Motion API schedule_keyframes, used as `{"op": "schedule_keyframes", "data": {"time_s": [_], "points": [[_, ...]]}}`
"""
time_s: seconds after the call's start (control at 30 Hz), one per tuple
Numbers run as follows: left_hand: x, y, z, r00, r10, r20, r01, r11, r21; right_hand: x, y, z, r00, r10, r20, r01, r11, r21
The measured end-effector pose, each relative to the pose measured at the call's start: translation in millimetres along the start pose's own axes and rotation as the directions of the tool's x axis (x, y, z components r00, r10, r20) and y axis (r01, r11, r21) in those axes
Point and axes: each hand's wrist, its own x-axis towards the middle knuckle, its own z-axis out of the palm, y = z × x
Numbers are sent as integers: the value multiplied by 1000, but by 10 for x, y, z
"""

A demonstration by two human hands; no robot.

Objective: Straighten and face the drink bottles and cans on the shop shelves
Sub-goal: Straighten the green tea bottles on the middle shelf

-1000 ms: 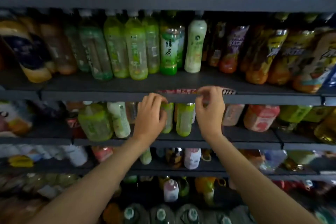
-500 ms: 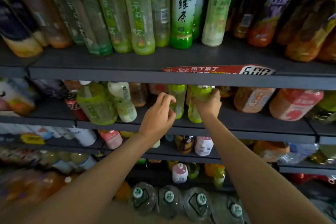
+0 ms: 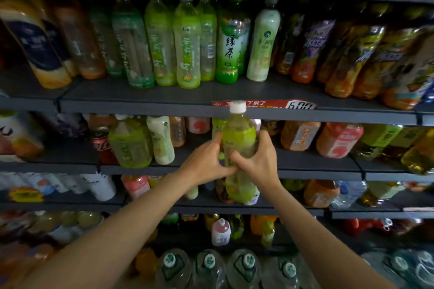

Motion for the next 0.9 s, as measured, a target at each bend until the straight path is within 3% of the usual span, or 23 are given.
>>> {"op": "schedule_keyframes", "data": {"time_s": [0.1,0.2,0.3,0.5,0.73,0.9], "points": [[22,229,-452,983,67,-169,-78,995,-58,260,-671,-23,985,-78,-155,92,992,84],[193,363,-897,954,73,-291,-99,992,-74,588,-1193,70,966,-165,-200,186,978,94],[360,279,-1272,943,15,-333,-59,991,-124,892,-1432,282,955,-255,-150,263,964,36],[677,-270,-1746,932,-144,-333,80,977,-199,1344,-1576,834,964,-264,39,267,960,-86],[830,-600,-1915,935,-244,-258,230,969,-87,1602,-1440,1246,976,-212,53,217,970,-113],[948,-466,-1763,840,-312,-443,402,907,123,1765,-1364,1216,965,-229,129,241,967,-85]]}}
